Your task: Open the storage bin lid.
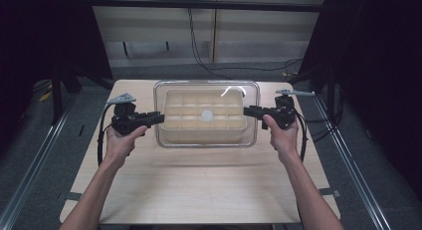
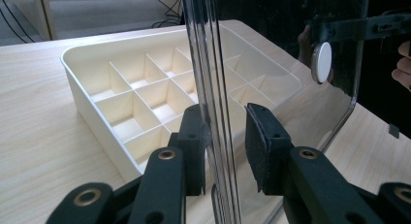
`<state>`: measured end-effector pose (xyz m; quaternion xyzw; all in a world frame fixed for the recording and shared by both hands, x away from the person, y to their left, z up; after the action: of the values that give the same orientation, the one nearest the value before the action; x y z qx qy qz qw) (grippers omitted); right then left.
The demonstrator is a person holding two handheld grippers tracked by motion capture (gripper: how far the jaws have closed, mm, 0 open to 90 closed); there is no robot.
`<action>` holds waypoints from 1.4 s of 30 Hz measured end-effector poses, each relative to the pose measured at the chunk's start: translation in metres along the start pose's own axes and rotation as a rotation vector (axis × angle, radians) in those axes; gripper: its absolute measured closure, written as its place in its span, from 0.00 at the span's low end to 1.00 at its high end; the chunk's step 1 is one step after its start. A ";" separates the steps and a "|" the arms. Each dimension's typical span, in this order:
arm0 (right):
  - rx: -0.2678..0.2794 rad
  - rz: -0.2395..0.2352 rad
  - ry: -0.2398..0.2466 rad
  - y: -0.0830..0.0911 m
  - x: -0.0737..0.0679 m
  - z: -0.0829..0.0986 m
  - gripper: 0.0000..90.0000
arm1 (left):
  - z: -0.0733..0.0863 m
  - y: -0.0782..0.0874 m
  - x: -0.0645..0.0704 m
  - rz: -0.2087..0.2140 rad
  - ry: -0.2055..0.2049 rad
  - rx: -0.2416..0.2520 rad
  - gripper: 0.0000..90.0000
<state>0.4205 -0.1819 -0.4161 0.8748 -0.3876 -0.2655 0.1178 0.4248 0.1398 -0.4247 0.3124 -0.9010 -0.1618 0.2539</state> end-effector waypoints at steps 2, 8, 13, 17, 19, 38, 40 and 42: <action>0.001 0.001 -0.005 0.003 -0.002 0.004 0.68 | 0.002 0.002 0.003 0.004 -0.006 0.000 0.77; -0.002 -0.002 -0.010 0.008 -0.005 0.012 0.67 | 0.008 0.006 0.009 0.008 -0.002 -0.002 0.78; -0.008 -0.006 -0.004 0.009 -0.012 0.018 0.68 | 0.013 0.010 0.008 0.001 0.009 -0.003 0.78; -0.016 -0.012 -0.001 0.011 -0.018 0.024 0.68 | 0.015 0.016 0.011 0.001 -0.007 -0.008 0.78; -0.017 -0.012 -0.001 0.011 -0.018 0.025 0.68 | 0.017 0.017 0.013 -0.002 -0.017 -0.015 0.78; -0.058 -0.008 -0.040 0.020 -0.027 0.066 0.67 | 0.059 0.022 0.026 0.005 -0.022 -0.085 0.78; -0.058 -0.006 -0.040 0.021 -0.030 0.069 0.67 | 0.063 0.023 0.027 0.004 -0.019 -0.088 0.78; -0.065 -0.008 -0.045 0.022 -0.033 0.073 0.67 | 0.066 0.025 0.028 0.002 -0.020 -0.095 0.78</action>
<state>0.3475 -0.1726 -0.4557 0.8659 -0.3778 -0.2981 0.1362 0.3570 0.1497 -0.4576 0.2974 -0.8950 -0.2073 0.2599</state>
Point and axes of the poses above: each handheld gripper's, and its own axes: y roughly backward along the jaws, z roughly out of its underside, x roughly to its right, the point moved 9 cm from there along -y, roughly forward along the jaws, and after that the axes turned 4 degrees about y, right-handed, at the moved point
